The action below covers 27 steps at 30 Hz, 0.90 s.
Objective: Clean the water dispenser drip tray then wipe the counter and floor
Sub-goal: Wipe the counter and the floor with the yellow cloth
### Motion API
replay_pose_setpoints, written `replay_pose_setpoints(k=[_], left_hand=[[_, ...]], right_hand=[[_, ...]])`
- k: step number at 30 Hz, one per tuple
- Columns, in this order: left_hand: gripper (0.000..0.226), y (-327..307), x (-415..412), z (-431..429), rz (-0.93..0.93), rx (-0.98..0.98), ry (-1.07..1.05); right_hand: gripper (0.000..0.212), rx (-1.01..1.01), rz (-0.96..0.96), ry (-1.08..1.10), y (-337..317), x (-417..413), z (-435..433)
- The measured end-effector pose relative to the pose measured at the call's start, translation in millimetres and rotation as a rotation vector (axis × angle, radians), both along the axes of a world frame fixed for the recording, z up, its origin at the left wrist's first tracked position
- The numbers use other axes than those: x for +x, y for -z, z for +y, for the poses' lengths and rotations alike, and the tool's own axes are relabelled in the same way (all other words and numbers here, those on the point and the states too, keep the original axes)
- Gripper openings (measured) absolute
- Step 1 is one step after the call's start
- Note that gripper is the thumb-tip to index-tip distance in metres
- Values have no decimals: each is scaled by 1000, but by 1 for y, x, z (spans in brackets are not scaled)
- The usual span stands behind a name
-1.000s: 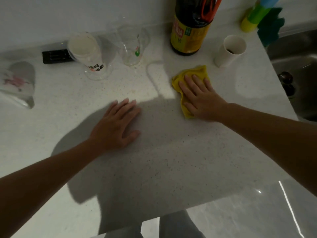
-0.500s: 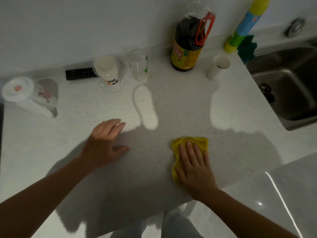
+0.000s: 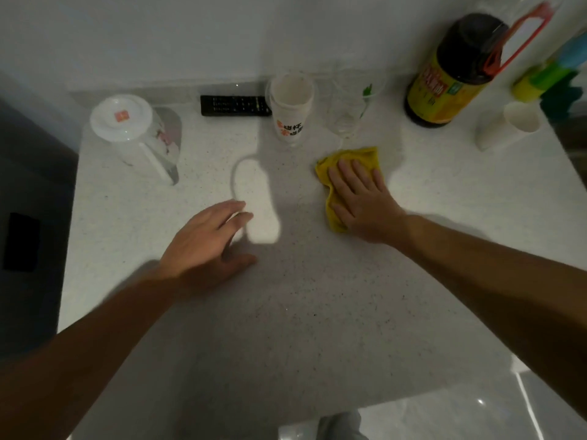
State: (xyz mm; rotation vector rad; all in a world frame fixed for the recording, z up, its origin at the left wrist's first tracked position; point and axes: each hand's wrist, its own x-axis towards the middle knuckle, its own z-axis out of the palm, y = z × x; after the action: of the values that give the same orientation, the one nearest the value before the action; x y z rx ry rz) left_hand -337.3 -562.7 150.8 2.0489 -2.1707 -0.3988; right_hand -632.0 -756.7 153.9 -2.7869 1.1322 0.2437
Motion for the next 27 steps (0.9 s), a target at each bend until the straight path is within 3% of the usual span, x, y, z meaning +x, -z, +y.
replay_pose_setpoints(k=[3, 9, 19, 22, 27], left_hand=[[80, -4, 12, 8, 52, -8, 49], [76, -27, 13, 29, 118, 94, 39], [51, -53, -25, 132, 148, 168, -58], [48, -57, -38, 172, 102, 197, -114], [28, -64, -50, 238, 142, 255, -151]], right_hand=[[73, -19, -40, -134, 4, 11, 48], [76, 57, -103, -181, 5, -25, 174], [40, -171, -39, 248, -14, -27, 279], [30, -112, -64, 367, -24, -21, 297], [20, 129, -115, 385, -24, -27, 323]])
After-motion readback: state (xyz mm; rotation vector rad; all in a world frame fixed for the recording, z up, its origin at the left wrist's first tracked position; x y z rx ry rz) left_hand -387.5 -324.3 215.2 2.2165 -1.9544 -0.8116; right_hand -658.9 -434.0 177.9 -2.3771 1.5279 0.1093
